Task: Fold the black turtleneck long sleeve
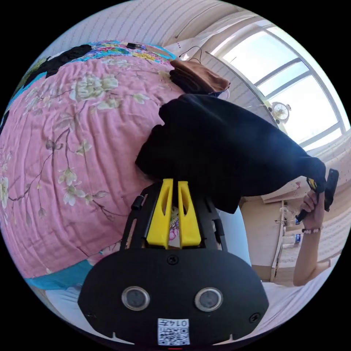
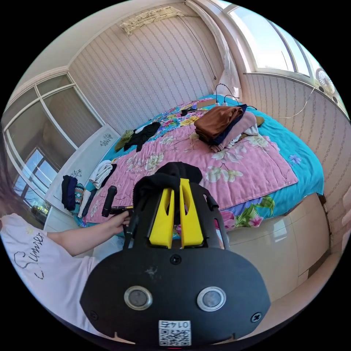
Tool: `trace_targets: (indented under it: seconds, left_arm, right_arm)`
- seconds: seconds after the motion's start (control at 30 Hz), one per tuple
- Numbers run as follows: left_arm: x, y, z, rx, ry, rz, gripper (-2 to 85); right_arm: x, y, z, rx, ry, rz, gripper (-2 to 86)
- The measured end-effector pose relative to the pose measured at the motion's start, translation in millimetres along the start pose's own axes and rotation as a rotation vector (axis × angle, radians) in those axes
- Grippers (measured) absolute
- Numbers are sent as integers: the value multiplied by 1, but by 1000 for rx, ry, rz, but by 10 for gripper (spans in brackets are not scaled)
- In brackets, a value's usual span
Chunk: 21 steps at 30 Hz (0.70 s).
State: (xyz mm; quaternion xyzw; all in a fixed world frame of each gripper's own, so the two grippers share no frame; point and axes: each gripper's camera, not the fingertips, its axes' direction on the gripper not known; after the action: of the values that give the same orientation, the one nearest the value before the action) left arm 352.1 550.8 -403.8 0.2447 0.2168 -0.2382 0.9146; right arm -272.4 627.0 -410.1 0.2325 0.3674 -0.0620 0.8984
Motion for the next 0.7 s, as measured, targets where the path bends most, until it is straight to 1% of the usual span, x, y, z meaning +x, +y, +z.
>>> trace_targets:
  seconds: [0.03,0.1,0.13,0.17,0.2,0.23,0.27,0.3,0.37,0.43,0.5,0.57,0.63,0.7]
  left_arm:
    - [0,-1,-17,32,-10,15,-1]
    - [-3,-1,-87,186,-94,42,-7]
    - [-6,-2,-105,223,-106,33,-8]
    - [-9,-3,-143,310,-139,22,-9]
    - [-9,-7,-183,396,-187,30,-9]
    - [-7,-10,-203,435,-214,42,-9]
    - [-1,-19,-241,496,-259,75,-10]
    - [8,-30,-274,541,-311,119,-10]
    - [22,-49,-317,604,-388,167,-10]
    - [38,-71,-352,657,-460,207,-10]
    - [62,-109,-388,721,-550,261,-9]
    - [77,-140,-400,753,-520,290,-9]
    - [88,-168,-388,701,-487,344,-7]
    - [85,-196,-336,503,-434,342,0]
  right_arm:
    - [-2,-2,-1,-4,-60,-24,18]
    - [-14,-11,2,-22,-199,-76,18]
    - [-29,-18,7,-11,-302,-135,18]
    - [-49,-26,13,-9,-404,-208,18]
    - [-60,-30,17,-16,-451,-251,17]
    - [-82,-37,23,-21,-528,-337,17]
    - [-100,-45,27,-1,-586,-399,17]
    - [-106,-49,28,11,-616,-418,16]
    - [-122,-71,31,61,-753,-425,16]
    - [-128,-88,30,94,-832,-414,16]
    - [-135,-99,25,128,-857,-430,16]
    - [-122,-105,21,195,-875,-347,16]
    - [-99,-100,26,238,-850,-250,16]
    - [-68,-85,38,251,-766,-154,16]
